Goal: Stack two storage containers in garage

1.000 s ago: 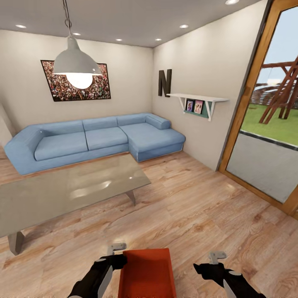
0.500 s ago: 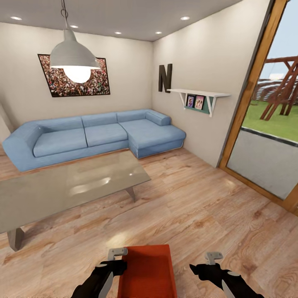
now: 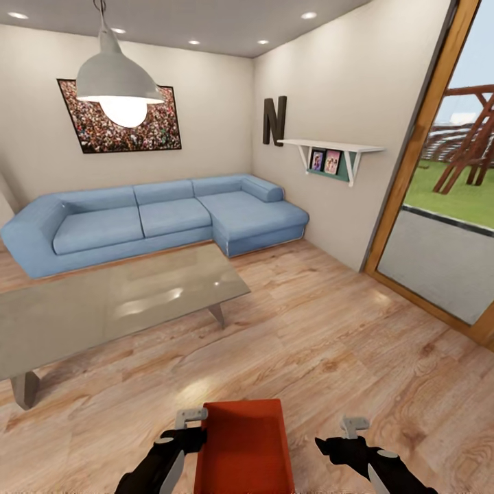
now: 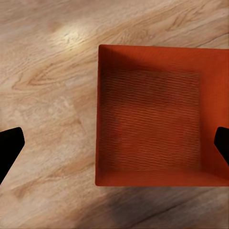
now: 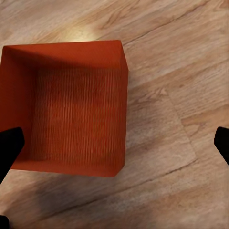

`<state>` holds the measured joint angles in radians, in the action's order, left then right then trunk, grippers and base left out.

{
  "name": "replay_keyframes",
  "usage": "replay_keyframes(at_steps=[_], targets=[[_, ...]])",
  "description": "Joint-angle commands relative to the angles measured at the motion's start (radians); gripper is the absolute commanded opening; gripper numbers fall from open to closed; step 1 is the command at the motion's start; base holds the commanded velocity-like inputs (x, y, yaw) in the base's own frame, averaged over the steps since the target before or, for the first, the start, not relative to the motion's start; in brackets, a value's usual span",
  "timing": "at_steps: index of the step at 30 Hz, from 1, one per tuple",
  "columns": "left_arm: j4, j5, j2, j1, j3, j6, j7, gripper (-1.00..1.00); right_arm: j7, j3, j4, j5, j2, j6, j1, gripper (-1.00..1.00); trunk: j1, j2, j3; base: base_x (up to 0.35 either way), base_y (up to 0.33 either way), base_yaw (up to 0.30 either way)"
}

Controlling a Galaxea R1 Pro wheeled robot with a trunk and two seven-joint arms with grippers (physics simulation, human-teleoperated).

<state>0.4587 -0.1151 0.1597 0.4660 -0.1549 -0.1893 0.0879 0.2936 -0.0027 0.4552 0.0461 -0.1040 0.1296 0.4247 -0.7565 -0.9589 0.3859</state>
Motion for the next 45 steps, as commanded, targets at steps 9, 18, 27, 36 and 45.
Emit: replay_keyframes(at_steps=[9,18,27,36,45], targets=[[0.003,-0.008,0.001,0.000,-0.006,-0.006,0.056,1.00,0.004,0.000,0.002,0.005,0.000,0.007,0.000,1.00,-0.035,-0.064,0.044,0.000,0.000,0.000],[0.002,-0.008,0.000,0.000,-0.006,-0.006,0.064,1.00,0.004,0.000,0.002,0.005,0.000,0.007,0.000,1.00,-0.069,-0.127,0.087,0.000,0.000,0.000],[0.003,-0.009,0.000,0.000,-0.006,-0.006,0.064,1.00,0.011,0.002,0.002,0.004,0.000,0.007,0.000,1.00,-0.104,-0.190,0.130,0.000,0.000,0.000],[0.003,-0.008,0.000,0.000,-0.006,-0.006,0.064,1.00,0.017,0.005,0.002,0.003,0.000,0.007,0.000,1.00,-0.138,-0.253,0.173,0.000,0.000,0.000],[0.003,-0.008,0.000,0.000,-0.006,-0.005,0.064,1.00,0.015,0.003,0.002,0.002,0.000,0.006,0.000,1.00,-0.173,-0.316,0.215,0.000,0.000,0.000]])
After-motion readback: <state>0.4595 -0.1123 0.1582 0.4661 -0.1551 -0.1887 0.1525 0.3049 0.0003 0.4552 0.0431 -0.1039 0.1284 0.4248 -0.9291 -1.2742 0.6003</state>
